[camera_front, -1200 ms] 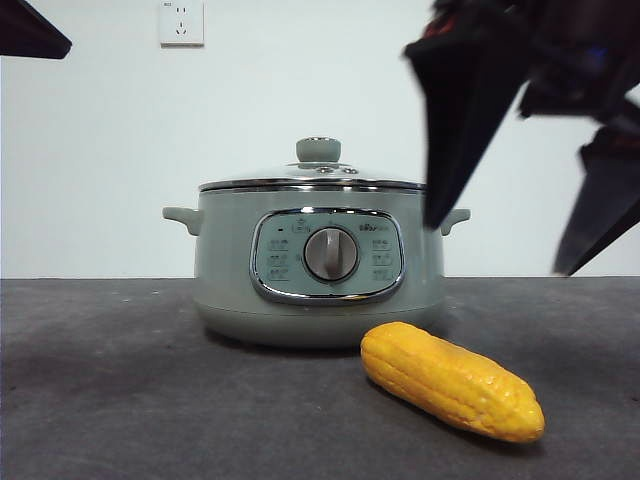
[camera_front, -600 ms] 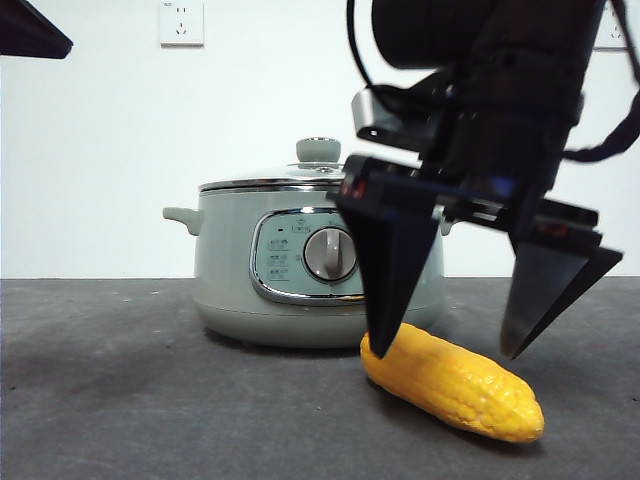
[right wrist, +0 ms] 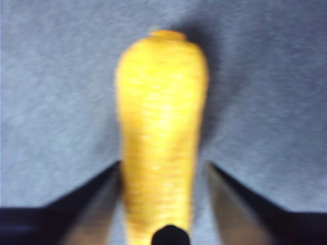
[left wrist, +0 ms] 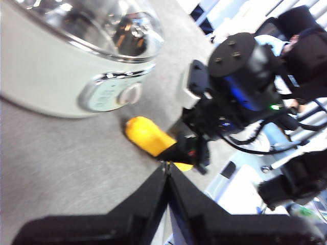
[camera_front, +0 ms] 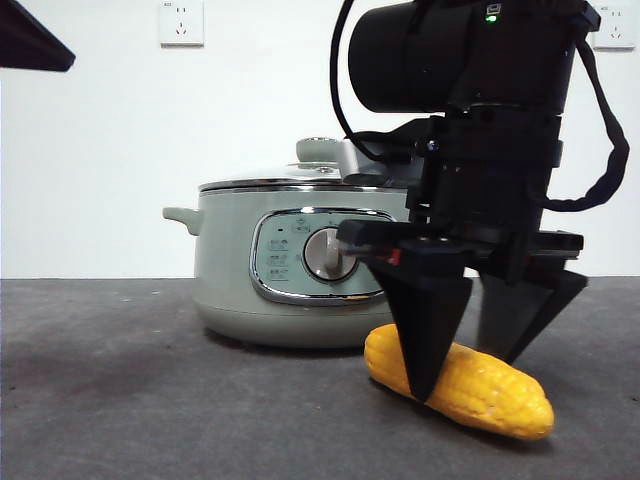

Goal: Pick up the corn,open the lid,put the corn in the pot,close the lid

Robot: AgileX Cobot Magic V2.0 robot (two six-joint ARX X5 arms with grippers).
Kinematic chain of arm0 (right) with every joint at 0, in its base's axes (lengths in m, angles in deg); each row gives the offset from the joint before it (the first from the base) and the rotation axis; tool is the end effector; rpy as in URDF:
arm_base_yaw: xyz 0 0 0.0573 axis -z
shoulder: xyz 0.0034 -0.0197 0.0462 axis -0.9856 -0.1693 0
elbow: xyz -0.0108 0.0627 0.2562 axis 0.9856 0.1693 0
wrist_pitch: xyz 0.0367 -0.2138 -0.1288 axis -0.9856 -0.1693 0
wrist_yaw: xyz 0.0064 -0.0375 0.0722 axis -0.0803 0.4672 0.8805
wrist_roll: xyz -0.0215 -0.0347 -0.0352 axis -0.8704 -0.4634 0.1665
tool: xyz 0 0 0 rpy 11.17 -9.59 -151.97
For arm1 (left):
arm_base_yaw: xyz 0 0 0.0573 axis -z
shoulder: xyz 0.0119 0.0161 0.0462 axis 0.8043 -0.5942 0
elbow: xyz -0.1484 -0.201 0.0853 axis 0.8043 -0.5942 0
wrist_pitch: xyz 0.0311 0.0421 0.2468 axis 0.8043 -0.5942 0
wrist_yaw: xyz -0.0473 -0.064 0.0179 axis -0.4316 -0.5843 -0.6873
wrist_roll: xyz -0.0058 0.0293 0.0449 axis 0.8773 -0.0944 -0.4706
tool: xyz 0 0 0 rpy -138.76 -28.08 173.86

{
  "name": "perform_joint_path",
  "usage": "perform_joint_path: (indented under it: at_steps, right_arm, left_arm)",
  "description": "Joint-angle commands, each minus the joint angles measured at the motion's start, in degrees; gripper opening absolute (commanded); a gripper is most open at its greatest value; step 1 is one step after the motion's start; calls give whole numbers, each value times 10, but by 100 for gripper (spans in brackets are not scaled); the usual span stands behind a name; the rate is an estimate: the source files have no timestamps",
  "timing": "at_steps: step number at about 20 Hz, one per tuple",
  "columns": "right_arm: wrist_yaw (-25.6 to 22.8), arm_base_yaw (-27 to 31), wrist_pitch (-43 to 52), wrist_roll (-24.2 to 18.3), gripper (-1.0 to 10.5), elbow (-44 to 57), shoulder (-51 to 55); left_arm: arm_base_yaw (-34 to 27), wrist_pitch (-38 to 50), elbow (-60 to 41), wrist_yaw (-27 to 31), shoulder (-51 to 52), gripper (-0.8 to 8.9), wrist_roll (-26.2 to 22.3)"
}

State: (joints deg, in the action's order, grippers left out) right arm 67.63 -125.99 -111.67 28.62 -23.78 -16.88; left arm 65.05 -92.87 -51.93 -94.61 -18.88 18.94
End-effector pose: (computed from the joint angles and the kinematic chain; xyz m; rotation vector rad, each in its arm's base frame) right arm 0.2010 0.2049 0.1714 -0.3605 1.3016 0.4970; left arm 0.1308 -0.0476 0.2523 -0.4172 0.6641 -0.8830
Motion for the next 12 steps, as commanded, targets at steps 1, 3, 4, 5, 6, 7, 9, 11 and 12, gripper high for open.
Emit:
perform_joint_path:
  at_steps: [1,3,4,5,6,7,9,11,12]
  right_arm:
    - [3,-1,1,-13,-17,-1,-7]
    - [3,0,-11,-12,-16,-1,3]
    - [3,0,-22,-13,-16,-2,14]
    - [0,0,-38,-12,-16,-3,30]
    - [0,0,-56,-12,-16,-4,48]
    - [1,0,-78,-10,-16,-4,69]
    - [1,0,-127,-6,-16,-4,116]
    - [1,0,-170,-2,-16,-4,164]
    - [1,0,-186,5,-16,-4,189]
  left_arm:
    - [4,-12,-1,30,-7,-6,-7]
    - [9,-12,0,37,-18,-6,-7]
    - [10,-13,5,37,-25,-6,-7]
    - [10,-12,13,38,-36,-6,-7]
    - [10,-14,26,40,-50,-6,-7]
    - [12,-14,42,42,-66,-6,-8]
    - [17,-18,81,42,-107,-6,-11]
    - [23,-31,132,43,-158,-6,-31]
    - [29,-41,163,45,-187,-6,-39]
